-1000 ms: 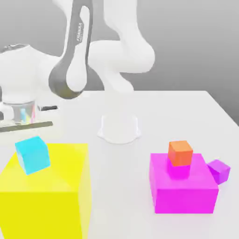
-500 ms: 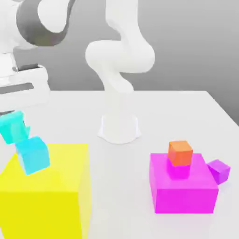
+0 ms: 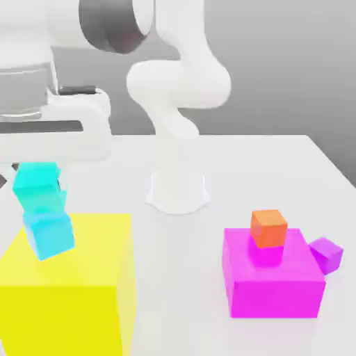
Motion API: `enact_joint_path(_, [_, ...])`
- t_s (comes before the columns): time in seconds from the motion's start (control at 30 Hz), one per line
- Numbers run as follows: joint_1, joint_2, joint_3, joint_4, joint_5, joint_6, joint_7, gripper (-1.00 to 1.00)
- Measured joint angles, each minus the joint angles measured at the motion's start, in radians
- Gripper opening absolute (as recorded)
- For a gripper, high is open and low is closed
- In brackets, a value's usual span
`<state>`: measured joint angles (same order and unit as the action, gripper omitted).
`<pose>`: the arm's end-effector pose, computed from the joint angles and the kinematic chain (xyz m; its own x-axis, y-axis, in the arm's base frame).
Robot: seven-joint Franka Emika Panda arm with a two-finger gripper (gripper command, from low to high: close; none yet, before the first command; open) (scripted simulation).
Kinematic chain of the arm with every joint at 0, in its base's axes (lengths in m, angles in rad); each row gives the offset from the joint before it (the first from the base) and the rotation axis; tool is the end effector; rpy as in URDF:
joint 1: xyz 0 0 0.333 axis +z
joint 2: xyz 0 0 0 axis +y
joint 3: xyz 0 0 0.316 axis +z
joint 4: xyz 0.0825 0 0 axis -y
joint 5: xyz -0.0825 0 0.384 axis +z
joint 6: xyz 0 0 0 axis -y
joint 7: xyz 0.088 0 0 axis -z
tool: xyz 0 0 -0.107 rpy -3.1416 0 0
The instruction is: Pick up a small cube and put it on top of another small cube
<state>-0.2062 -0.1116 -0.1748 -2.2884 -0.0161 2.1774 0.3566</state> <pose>0.4614 -0.1863 0.3975 0.7469 -0.6649 -0.0031 -0.6649 -0.7469 -0.0054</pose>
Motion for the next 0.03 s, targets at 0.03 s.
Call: enact_joint_path(0.03, [0.000,0.000,0.000,0.000,0.000,0.000,0.000,1.00])
